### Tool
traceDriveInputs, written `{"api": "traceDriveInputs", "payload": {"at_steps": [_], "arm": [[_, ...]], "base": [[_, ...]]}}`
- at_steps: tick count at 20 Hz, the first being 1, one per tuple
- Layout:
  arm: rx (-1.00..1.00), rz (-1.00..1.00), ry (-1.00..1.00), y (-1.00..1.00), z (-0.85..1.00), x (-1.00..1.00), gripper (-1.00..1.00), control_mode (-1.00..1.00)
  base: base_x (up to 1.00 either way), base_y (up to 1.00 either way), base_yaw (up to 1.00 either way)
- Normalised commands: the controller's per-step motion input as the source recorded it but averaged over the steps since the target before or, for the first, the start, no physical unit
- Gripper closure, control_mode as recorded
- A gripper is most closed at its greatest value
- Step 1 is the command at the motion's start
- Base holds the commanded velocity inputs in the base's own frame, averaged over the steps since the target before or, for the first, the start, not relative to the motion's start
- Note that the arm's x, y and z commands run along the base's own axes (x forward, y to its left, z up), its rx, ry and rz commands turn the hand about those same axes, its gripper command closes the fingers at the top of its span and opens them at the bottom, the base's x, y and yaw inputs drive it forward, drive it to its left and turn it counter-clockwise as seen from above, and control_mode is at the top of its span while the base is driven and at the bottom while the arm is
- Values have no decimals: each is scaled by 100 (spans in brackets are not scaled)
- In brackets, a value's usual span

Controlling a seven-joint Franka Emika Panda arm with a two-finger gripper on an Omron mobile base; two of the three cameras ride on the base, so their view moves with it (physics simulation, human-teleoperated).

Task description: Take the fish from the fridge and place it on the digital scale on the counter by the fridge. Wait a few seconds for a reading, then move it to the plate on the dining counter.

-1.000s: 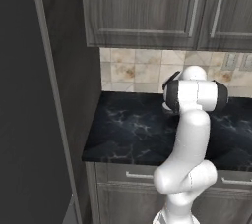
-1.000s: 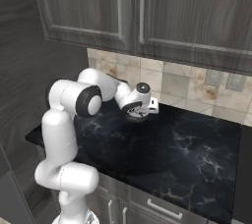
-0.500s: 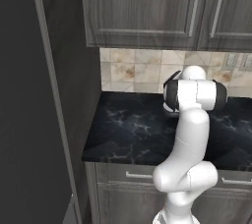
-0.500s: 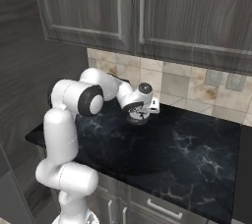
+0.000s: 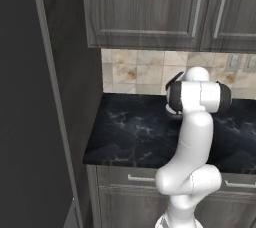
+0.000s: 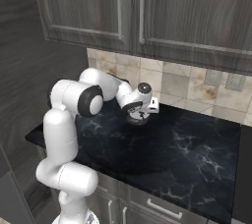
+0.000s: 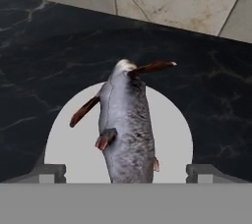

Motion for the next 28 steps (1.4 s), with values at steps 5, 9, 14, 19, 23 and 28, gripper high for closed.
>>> {"api": "traceDriveInputs", "payload": {"at_steps": [5,9,14,19,23,28], "arm": [[0,0,-8,0,46,-33,-100,-100],[0,0,-11,7,62,-60,-100,-100],[0,0,-7,5,46,-69,-100,-100],[0,0,-1,0,46,-69,-100,-100],[0,0,0,0,37,-38,-100,-100],[0,0,0,4,21,-4,-100,-100]], "base": [[0,0,0],[0,0,0],[0,0,0],[0,0,0],[0,0,0],[0,0,0]]}}
